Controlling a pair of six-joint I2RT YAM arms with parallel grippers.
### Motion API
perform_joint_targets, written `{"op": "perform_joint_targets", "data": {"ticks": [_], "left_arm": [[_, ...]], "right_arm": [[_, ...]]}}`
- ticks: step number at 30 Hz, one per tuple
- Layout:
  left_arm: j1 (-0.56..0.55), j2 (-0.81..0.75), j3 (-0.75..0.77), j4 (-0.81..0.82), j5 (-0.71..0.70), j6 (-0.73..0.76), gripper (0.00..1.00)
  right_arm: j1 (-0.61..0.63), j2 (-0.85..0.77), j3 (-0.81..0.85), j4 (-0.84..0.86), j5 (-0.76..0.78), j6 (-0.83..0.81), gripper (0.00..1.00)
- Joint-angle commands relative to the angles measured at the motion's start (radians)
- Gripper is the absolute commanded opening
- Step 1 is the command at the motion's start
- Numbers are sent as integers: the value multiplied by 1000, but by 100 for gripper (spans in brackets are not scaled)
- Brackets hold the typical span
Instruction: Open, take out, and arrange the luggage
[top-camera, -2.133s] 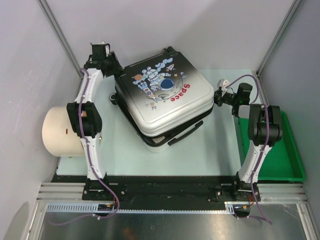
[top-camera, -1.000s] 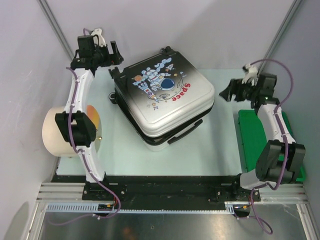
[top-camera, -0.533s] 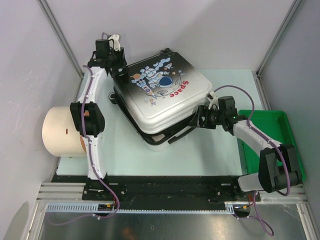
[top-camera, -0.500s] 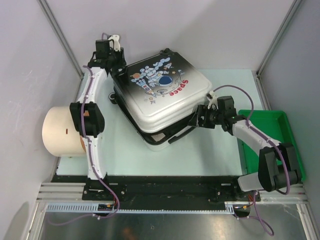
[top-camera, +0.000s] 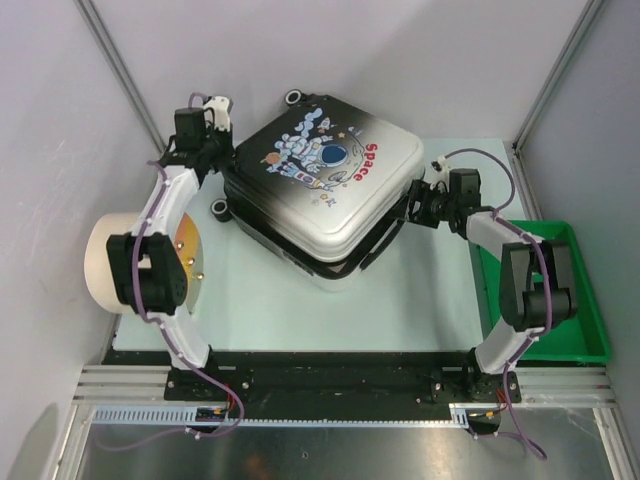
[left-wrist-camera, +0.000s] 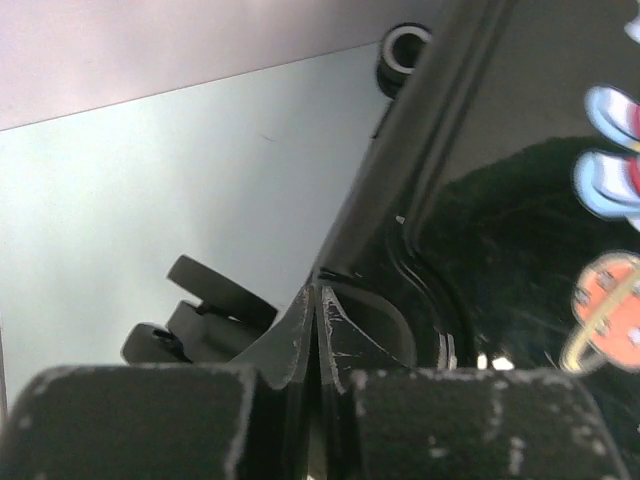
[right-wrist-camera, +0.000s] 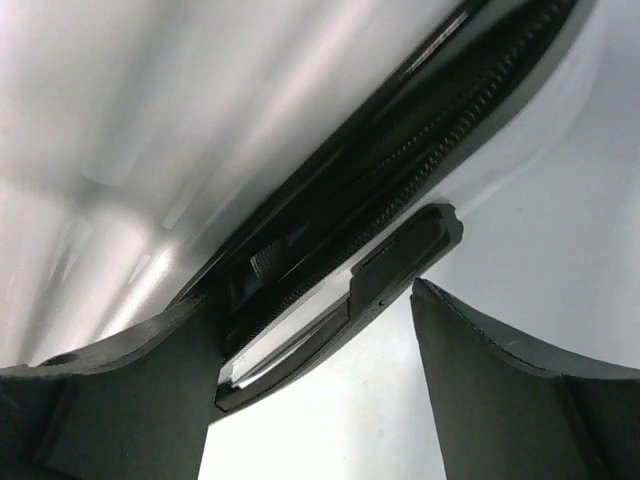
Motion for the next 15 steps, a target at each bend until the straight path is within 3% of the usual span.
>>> {"op": "perform_joint_targets", "data": {"ticks": [1, 11, 14, 15], "left_arm": [[-116, -63, -161, -267, 216, -12, 6], [-252, -238, -299, -275, 359, -199, 7], [-241, -299, -293, -281, 367, -195, 19], [-233, -319, -287, -283, 358, -190, 28]], "right_arm": [[-54, 133, 151, 220, 126, -117, 76], [-101, 319, 489, 208, 100, -211, 76], [-104, 328, 556, 173, 91, -242, 79], [-145, 322, 567, 155, 86, -246, 79]]}}
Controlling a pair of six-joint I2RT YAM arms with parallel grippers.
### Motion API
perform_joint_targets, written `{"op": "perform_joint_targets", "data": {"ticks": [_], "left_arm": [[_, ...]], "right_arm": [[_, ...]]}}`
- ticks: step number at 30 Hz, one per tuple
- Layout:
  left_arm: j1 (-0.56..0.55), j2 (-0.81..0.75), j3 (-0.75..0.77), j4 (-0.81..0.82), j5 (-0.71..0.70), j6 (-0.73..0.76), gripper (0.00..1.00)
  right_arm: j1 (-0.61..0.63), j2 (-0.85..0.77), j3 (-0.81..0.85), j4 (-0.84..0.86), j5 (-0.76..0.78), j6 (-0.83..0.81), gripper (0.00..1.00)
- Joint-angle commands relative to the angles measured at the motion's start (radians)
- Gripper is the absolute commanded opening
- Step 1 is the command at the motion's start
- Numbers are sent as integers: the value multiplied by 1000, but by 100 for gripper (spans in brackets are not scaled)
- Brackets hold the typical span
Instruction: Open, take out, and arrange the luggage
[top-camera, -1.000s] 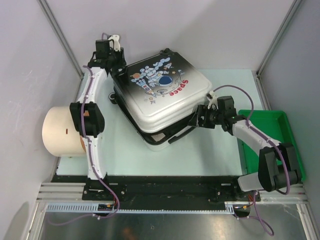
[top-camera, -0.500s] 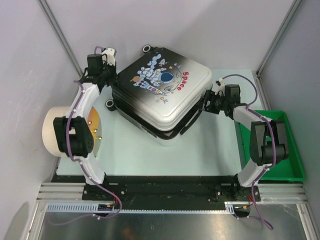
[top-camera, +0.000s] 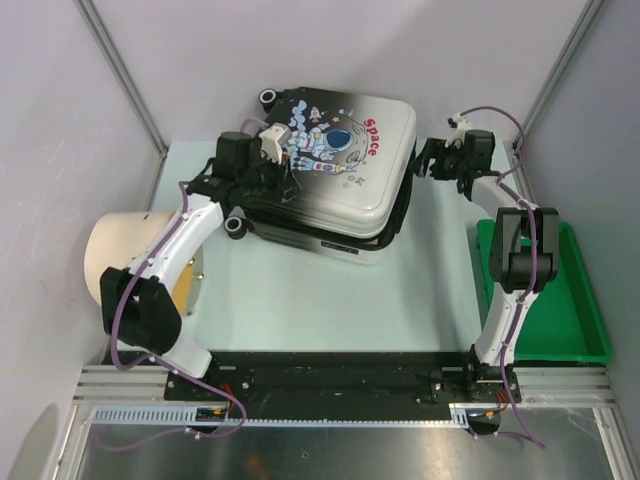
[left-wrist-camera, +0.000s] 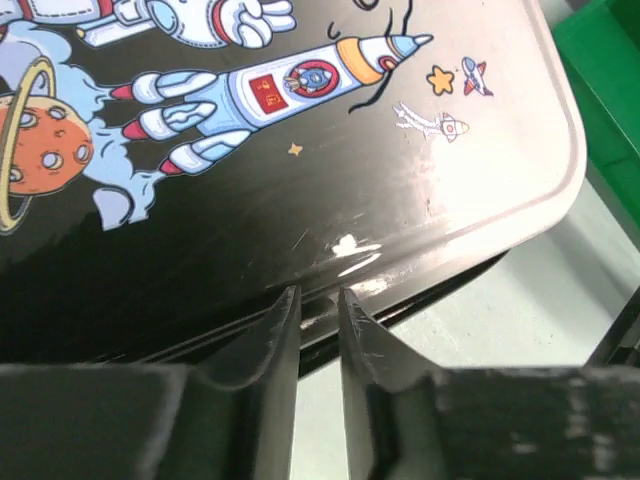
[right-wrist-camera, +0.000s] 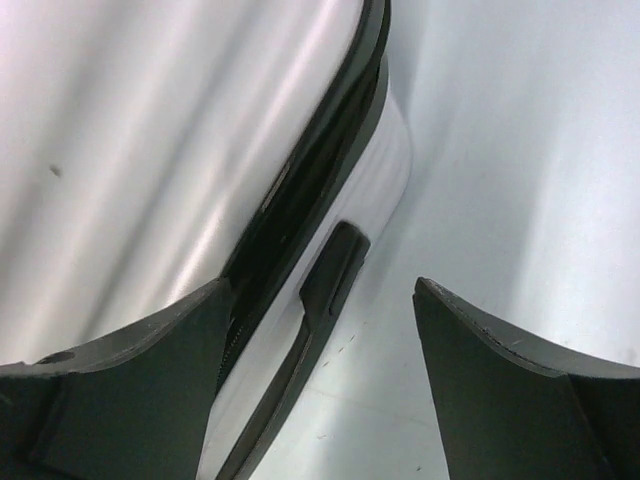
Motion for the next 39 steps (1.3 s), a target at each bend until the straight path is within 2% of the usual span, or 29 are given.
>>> {"op": "perform_joint_targets", "data": {"ticks": [1, 2, 3, 4, 6, 7, 10, 15, 20, 24, 27, 32, 34, 39], "left_arm": [[47, -82, -33, -215, 85, -12, 34], [78, -99, -4, -217, 81, 4, 41], [98, -113, 13, -220, 75, 24, 59], [124, -124, 31, -221, 70, 78, 69], [211, -125, 97, -230, 69, 141, 83], [237, -113, 122, -233, 43, 176, 84], [300, -30, 227, -233, -80, 184, 82], [345, 181, 390, -233, -149, 154, 77], [351, 322, 470, -233, -105, 94, 71], [349, 338, 378, -233, 112, -3, 64], [340, 312, 262, -233, 183, -52, 53], [313, 193, 38, -233, 246, -98, 42], [313, 162, -23, -232, 259, -110, 41], [313, 50, -47, -233, 277, -95, 40]], "right_arm": [[-54, -21, 126, 80, 6, -59, 81], [-66, -45, 127, 74, -12, -74, 82], [-77, -58, 129, 45, -23, -86, 82], [-98, -75, 123, 26, -32, -97, 84], [-119, -137, 103, -35, -75, -112, 85], [-132, -160, 87, -55, -87, -114, 86], [-136, -269, -6, -155, -130, -141, 86], [-105, -414, -141, -315, -192, -174, 86], [-51, -578, -244, -415, -238, -201, 90], [-21, -697, -349, -471, -259, -256, 90], [-11, -795, -406, -474, -271, -313, 90], [-11, -863, -451, -529, -265, -388, 90], [-17, -871, -459, -535, -265, -411, 90], [-33, -869, -476, -544, -267, -438, 91]]}}
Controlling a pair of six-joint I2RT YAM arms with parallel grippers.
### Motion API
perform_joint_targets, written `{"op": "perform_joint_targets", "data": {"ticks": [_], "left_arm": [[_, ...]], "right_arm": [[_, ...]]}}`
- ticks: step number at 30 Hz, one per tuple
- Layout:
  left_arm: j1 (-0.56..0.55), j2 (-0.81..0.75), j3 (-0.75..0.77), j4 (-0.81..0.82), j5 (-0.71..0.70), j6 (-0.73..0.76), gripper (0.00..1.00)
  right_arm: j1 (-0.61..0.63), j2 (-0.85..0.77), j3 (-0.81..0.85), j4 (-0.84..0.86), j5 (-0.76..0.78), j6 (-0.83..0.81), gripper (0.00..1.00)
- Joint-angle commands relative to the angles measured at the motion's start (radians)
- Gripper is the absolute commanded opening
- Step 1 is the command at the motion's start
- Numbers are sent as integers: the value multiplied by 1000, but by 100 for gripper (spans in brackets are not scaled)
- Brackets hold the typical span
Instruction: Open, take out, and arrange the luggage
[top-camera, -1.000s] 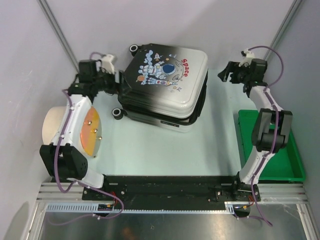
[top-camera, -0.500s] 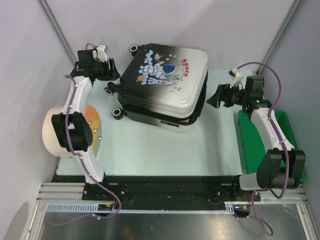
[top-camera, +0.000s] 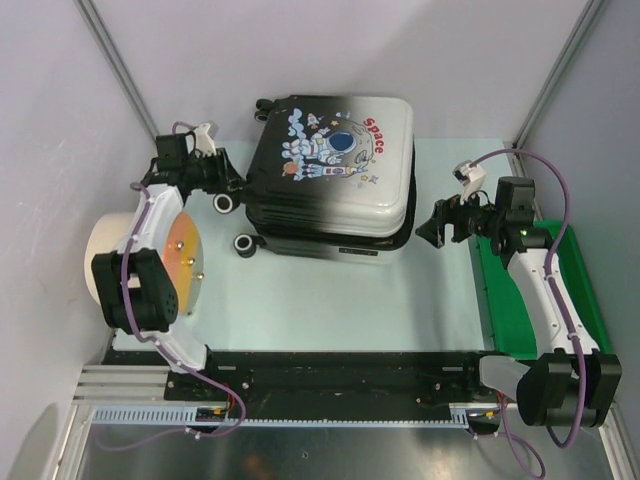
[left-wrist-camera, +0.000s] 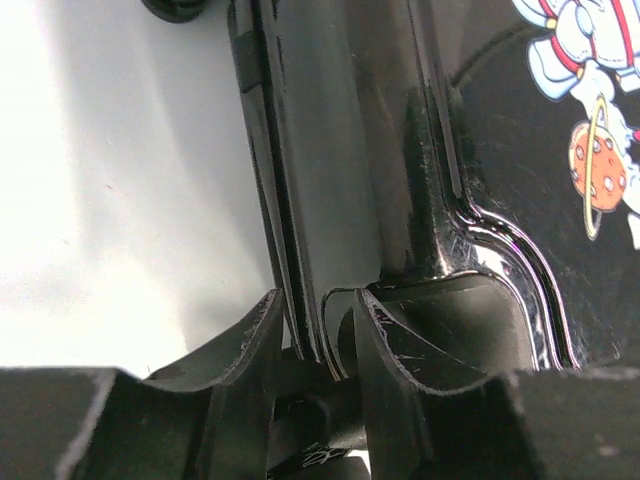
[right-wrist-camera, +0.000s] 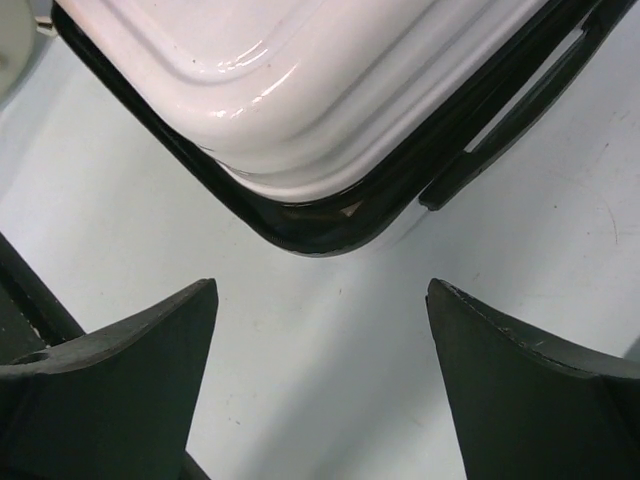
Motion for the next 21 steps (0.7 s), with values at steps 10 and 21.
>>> {"op": "perform_joint_targets", "data": {"ticks": [10, 21], "left_arm": [[-27, -280, 103, -310, 54, 516, 100], [-34, -307, -28, -417, 31, 1289, 100]], "right_arm": [[-23, -51, -35, -72, -83, -115, 91], [46, -95, -61, -80, -74, -145, 91]]}}
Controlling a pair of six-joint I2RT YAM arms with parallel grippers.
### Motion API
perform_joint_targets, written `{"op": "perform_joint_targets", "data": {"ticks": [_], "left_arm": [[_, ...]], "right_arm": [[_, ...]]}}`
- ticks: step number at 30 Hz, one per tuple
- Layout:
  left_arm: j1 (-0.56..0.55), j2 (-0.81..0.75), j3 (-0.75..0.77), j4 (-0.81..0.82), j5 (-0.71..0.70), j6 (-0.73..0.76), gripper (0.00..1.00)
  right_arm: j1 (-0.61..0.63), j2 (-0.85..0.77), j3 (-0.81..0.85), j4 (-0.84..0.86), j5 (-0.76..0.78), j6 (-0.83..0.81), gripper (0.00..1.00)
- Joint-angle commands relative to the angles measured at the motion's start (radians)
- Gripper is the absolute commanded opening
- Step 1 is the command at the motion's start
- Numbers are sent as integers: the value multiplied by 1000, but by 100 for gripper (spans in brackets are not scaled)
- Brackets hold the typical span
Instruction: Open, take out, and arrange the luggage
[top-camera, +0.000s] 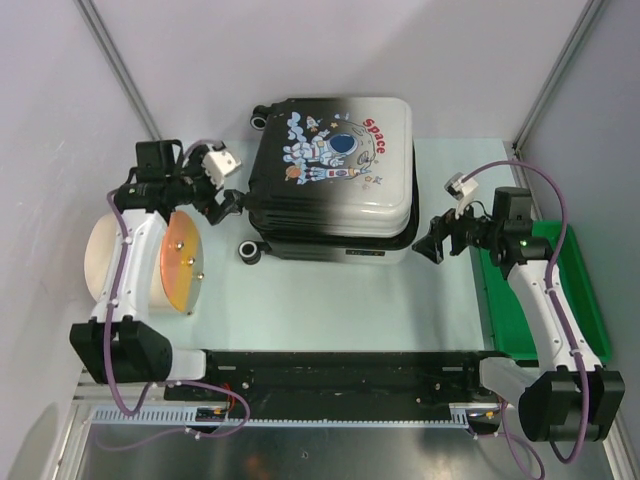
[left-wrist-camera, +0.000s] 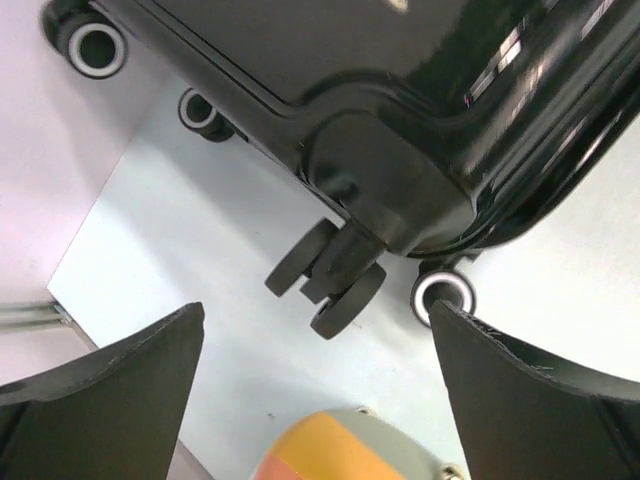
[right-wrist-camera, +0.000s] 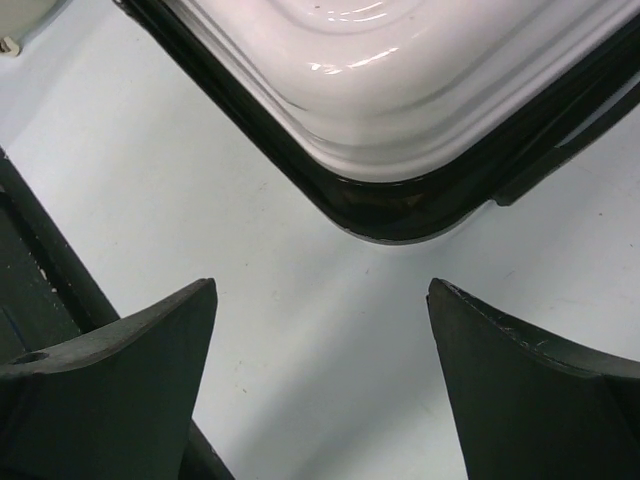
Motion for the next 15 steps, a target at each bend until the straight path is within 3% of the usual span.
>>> {"op": "perform_joint_targets", "data": {"ticks": [1, 9, 12, 15], "left_arm": [[-6, 50, -28, -54, 2, 391, 100], [-23, 246, 87, -54, -17, 477, 94], [-30, 267, 65, -54, -43, 547, 85], [-67, 263, 36, -54, -57, 578, 68]], "right_arm": [[37, -23, -7, -6, -10, -25, 91], [82, -12, -20, 17, 13, -5, 91], [88, -20, -23, 14, 19, -13, 91], [94, -31, -32, 12, 21, -28, 91]]}}
